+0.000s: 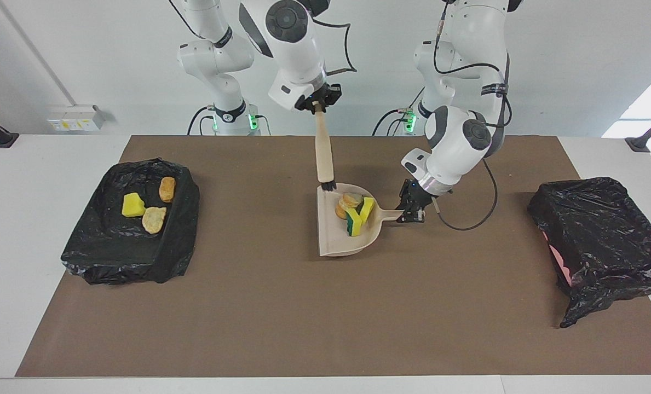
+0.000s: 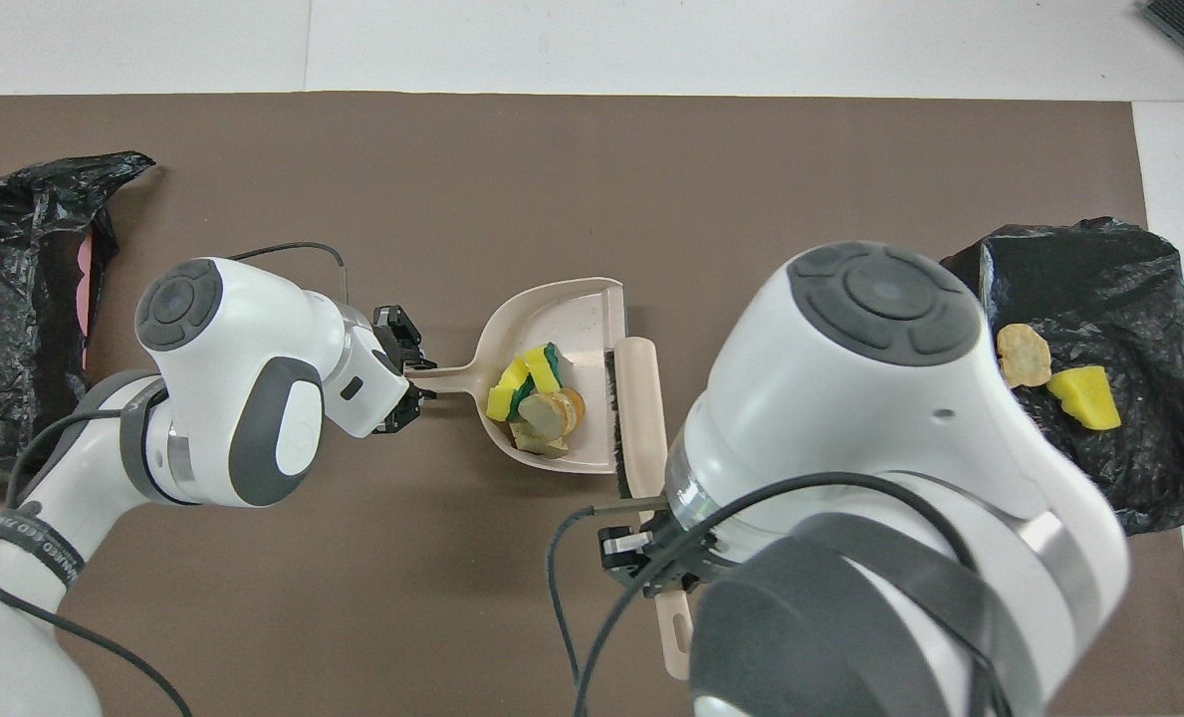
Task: Sweep and dump trash in bin
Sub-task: 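Carry the loaded dustpan with the left gripper to the nearby black bag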
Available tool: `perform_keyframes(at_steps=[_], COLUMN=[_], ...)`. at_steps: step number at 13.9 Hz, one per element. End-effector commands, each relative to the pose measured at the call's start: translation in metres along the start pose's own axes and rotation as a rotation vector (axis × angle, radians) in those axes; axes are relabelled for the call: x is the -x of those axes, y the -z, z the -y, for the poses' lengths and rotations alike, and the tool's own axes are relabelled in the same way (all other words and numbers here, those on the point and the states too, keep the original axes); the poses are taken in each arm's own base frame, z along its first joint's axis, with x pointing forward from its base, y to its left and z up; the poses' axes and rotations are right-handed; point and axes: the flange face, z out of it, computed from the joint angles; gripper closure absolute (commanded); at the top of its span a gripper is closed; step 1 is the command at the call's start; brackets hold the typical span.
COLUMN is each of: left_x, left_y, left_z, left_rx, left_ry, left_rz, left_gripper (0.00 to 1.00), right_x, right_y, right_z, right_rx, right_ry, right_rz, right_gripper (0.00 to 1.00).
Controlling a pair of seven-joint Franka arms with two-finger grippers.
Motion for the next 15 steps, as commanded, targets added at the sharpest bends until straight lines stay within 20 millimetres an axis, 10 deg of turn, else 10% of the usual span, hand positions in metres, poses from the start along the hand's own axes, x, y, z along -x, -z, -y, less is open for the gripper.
perform_keyframes(at_steps=[1, 7, 15], left_x=[0.018, 0.069, 0.212], left_y=[0.026, 0.108, 0.203], left_z=[0.022, 0.051, 0.062], left_rx=[0.016, 0.025, 0.018], left_ry=[-0.037, -0.042, -0.036], left_rz=[-0.031, 0.058, 0.123], left_gripper=[1.0, 1.0, 1.0], right_x=[0.044, 0.102, 0.063], right_y=[-0.005, -0.094, -0.211], right_z=[-0.019, -0.029, 0.041], right_rx=[0.036, 0.089, 0.079], right_ry=[-0.035, 0.031, -0.061], right_rz=[-0.035, -0.092, -0.049], right_gripper=[1.0, 1.0, 1.0])
